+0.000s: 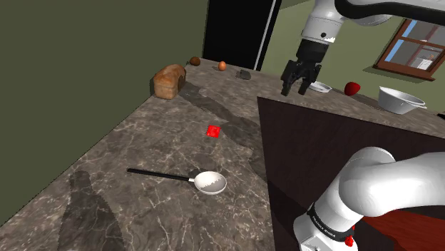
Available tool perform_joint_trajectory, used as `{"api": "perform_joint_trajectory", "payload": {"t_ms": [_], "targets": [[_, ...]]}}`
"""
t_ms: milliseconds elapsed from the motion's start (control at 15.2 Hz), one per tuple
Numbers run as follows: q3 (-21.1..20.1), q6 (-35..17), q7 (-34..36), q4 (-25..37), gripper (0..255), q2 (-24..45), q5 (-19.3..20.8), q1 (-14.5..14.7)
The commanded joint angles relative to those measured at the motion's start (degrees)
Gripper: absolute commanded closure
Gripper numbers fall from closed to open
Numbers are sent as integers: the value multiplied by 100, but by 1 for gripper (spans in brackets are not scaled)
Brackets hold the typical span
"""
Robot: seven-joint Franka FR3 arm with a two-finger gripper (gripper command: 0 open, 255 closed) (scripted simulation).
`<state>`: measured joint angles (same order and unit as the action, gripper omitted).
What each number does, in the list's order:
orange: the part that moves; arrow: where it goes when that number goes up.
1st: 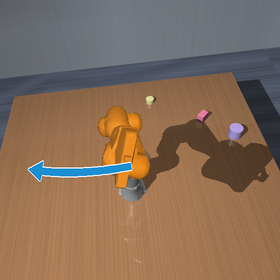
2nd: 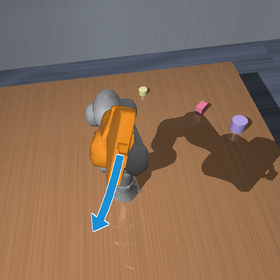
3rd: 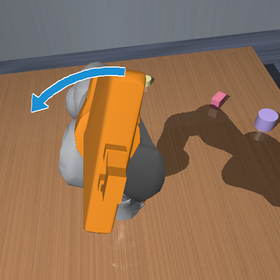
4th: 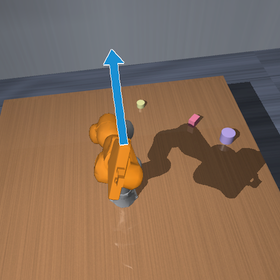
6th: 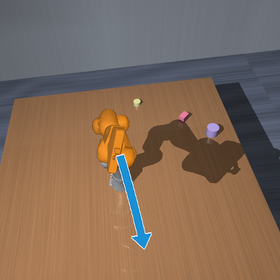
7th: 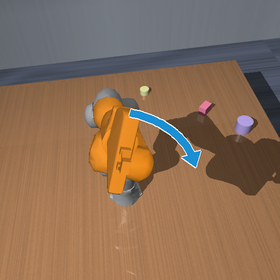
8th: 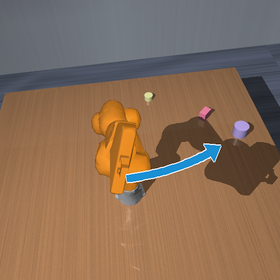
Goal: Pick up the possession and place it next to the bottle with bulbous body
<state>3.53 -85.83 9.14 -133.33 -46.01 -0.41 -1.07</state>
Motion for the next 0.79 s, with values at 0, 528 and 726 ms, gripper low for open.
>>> {"api": "perform_joint_trajectory", "payload": {"t_ms": [0, 528, 726], "targets": [[0, 0, 0, 0, 0, 0, 0, 0], [-241, -628, 1143, 441, 0, 1863, -731, -63], [-280, -823, 1509, 697, 0, 2587, -997, -73]]}}
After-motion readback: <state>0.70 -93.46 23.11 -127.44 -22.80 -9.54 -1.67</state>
